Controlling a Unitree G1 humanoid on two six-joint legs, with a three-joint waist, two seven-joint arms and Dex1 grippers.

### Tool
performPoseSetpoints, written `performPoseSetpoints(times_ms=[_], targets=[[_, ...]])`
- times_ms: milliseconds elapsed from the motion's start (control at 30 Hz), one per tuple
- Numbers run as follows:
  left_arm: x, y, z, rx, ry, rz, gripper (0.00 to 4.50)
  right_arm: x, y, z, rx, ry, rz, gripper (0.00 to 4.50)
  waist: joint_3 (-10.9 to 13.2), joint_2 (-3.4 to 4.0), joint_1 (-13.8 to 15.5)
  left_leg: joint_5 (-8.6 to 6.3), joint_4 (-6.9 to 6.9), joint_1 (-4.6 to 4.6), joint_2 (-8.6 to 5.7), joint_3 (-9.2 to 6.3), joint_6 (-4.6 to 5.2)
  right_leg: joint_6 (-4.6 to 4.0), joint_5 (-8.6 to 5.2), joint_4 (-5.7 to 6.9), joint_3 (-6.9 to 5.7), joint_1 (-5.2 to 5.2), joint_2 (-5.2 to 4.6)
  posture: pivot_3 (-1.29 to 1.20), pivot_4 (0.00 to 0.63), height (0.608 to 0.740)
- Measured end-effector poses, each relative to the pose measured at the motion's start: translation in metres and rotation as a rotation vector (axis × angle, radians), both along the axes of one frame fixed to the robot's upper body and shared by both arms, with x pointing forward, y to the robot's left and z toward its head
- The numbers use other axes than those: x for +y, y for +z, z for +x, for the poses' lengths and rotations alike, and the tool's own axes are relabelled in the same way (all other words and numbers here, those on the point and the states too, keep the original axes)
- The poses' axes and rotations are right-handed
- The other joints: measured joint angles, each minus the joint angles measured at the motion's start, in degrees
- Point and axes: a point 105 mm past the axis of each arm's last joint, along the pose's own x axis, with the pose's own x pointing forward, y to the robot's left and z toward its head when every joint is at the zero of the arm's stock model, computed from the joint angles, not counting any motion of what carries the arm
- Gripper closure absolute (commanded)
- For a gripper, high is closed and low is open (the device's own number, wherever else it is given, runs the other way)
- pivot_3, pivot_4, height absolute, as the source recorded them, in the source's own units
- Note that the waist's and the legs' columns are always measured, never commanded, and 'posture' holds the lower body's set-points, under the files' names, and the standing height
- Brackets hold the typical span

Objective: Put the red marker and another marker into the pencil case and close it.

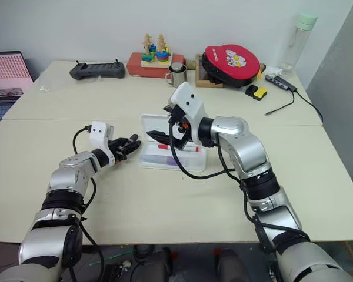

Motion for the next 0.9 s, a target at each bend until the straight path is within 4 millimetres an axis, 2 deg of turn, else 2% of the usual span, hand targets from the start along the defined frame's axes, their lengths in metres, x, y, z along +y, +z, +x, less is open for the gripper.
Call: performPoseSetpoints(times_ms=[233,367,467,533,633,700,767,900], targets=[[0.001,-0.001,0.000,-0.010,0.007,0.005,4.01,-0.001,0.001,-0.001,0.005,0.011,0.008,0.00,0.0,0.00,0.0,0.00,0.00,0.00,0.00,0.00,0.00,0.00,0.00,0.00,0.00,0.00,0.00,0.00,0.150,0.740],[0.002,-0.001,0.001,-0.013,0.014,-0.005,4.07,-0.004,0.001,0.000,0.001,0.003,0.001,0.00,0.0,0.00,0.0,0.00,0.00,0.00,0.00,0.00,0.00,0.00,0.00,0.00,0.00,0.00,0.00,0.00,0.150,0.740],[-0.003,0.007,0.000,-0.056,0.007,-0.114,4.07,-0.015,0.002,0.005,-0.007,-0.020,-0.005,0.00,0.0,0.00,0.2,0.00,0.02,-0.06,-0.01,0.00,-0.01,0.00,0.00,-0.02,-0.02,0.00,-0.02,0.00,0.150,0.740],[-0.013,0.027,-0.002,-0.130,-0.045,-0.235,4.07,-0.032,0.004,0.009,-0.009,-0.058,0.001,0.00,0.0,-0.02,0.5,0.00,0.03,-0.14,-0.01,-0.01,-0.01,0.00,0.01,-0.06,-0.04,-0.03,-0.03,0.00,0.150,0.740],[-0.033,0.083,-0.022,-0.322,-0.238,-0.381,4.07,-0.059,-0.007,0.008,0.008,-0.100,-0.020,0.00,0.0,-0.02,0.6,0.01,0.02,-0.25,-0.02,-0.04,-0.02,-0.01,0.01,-0.08,-0.06,-0.07,-0.06,0.00,0.150,0.740],[-0.045,0.109,-0.036,-0.397,-0.349,-0.426,4.07,-0.071,-0.018,0.008,0.035,-0.124,-0.044,0.00,0.0,0.01,0.5,0.01,0.01,-0.21,-0.03,-0.03,-0.02,-0.01,0.01,-0.06,-0.06,-0.07,-0.06,0.00,0.150,0.740],[-0.061,0.114,-0.052,-0.396,-0.469,-0.420,4.07,-0.079,-0.023,0.001,0.050,-0.122,-0.055,0.00,0.0,0.03,0.3,0.00,0.01,-0.15,-0.03,-0.02,-0.01,-0.02,0.00,-0.05,-0.02,-0.03,-0.06,0.00,0.150,0.740],[-0.110,0.084,-0.074,-0.252,-0.722,-0.298,4.07,-0.105,-0.031,-0.007,0.065,-0.176,-0.094,0.00,0.0,0.02,0.3,0.01,0.07,-0.14,-0.05,-0.02,-0.01,0.02,-0.01,-0.08,-0.02,-0.01,-0.06,0.00,0.150,0.740]])
